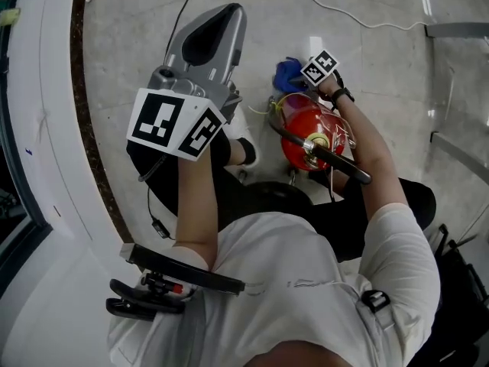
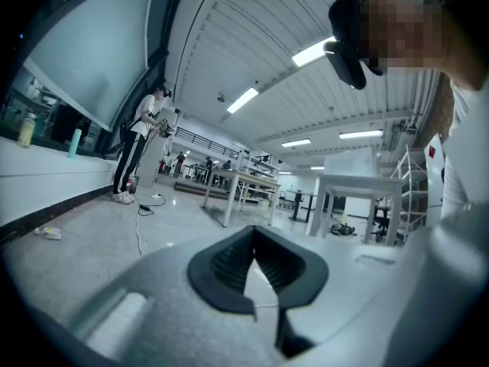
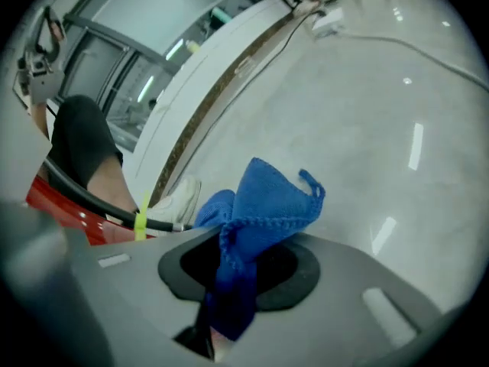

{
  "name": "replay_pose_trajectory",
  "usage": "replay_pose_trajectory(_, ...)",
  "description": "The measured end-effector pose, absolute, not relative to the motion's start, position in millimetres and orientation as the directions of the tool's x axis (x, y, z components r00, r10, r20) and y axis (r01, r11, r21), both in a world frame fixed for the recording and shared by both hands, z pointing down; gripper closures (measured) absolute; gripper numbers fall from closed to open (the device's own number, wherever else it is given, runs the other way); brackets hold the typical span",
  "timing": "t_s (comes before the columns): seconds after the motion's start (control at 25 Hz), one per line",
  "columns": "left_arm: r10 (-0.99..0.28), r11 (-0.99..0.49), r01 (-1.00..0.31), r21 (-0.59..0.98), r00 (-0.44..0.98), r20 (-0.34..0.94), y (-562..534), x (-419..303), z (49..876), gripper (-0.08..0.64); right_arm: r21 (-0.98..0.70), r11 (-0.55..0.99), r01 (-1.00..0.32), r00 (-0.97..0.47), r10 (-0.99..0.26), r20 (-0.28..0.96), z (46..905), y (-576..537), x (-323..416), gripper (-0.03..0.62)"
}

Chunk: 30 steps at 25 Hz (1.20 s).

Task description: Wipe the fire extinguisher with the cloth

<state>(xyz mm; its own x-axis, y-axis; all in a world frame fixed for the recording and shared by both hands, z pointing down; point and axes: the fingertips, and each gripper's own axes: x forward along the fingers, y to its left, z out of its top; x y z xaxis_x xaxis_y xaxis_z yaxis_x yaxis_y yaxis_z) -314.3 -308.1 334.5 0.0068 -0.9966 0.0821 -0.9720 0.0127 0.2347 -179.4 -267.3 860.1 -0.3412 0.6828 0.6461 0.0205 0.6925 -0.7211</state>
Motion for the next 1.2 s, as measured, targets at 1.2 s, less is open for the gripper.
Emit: replay_pose_trajectory(1.2, -0.986, 0.076, -0.997, 0.023, -0.079, -0.15, 19, 15, 246, 0.561, -0.014, 0.953, -0.304, -0.947, -0.304, -0.108, 307, -44, 91, 0.483)
